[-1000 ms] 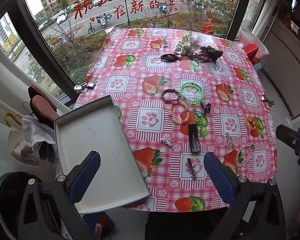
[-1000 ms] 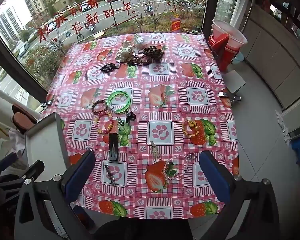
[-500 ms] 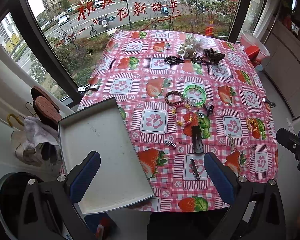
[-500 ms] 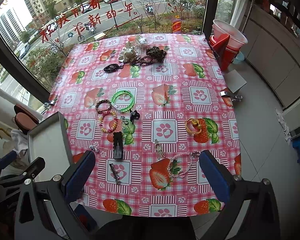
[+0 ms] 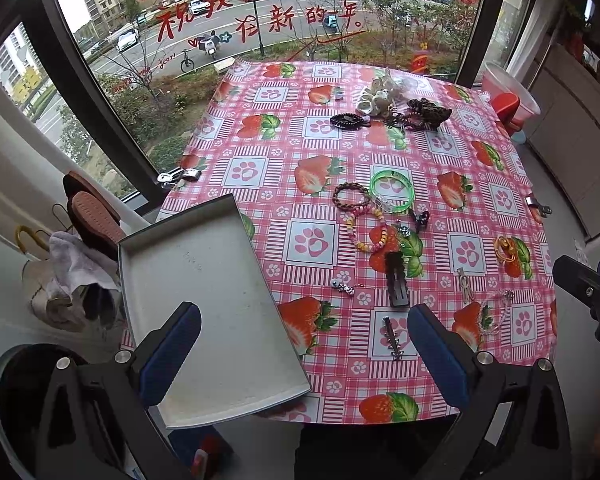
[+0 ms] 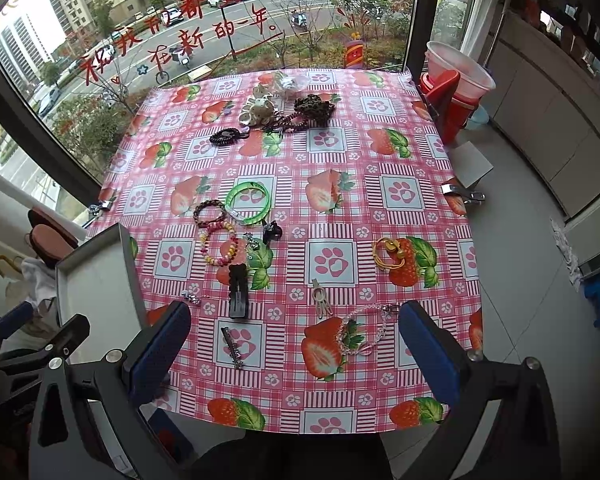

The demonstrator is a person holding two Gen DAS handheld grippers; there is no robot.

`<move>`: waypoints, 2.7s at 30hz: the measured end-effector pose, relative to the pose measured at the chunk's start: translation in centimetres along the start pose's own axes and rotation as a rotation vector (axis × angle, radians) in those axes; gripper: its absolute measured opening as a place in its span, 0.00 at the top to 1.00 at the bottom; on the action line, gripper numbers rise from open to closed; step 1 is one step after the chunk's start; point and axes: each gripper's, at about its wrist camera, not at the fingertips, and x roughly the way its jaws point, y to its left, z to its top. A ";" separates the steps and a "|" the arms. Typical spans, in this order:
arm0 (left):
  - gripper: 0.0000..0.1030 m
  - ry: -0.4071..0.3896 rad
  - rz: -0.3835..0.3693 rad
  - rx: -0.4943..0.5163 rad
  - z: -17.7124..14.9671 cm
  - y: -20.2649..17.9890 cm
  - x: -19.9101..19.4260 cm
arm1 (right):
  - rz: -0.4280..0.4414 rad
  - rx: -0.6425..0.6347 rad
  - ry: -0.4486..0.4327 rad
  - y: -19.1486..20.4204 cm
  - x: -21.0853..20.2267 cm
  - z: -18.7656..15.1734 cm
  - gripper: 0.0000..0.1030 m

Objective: Organize jewelry

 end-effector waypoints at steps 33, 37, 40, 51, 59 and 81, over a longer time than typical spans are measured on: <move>0.00 0.001 0.001 -0.001 -0.2 -0.1 -0.1 | 0.011 0.001 0.002 0.7 0.2 -0.2 0.00; 0.00 0.002 0.001 0.003 -0.3 -0.1 -0.1 | 0.011 0.002 0.002 0.7 0.2 -0.3 0.00; 0.00 0.004 0.002 0.008 -0.6 -0.2 0.0 | 0.011 0.003 0.002 0.7 0.2 -0.3 0.00; 0.00 0.006 0.003 0.014 -0.6 -0.5 -0.1 | 0.012 0.003 0.002 0.6 0.3 -0.4 0.00; 0.00 0.006 0.004 0.013 -0.5 -0.5 -0.1 | 0.013 0.002 0.002 0.6 0.3 -0.4 0.00; 0.00 0.010 0.005 0.021 -0.4 -0.8 0.0 | 0.019 0.006 0.006 0.6 0.4 -0.6 0.00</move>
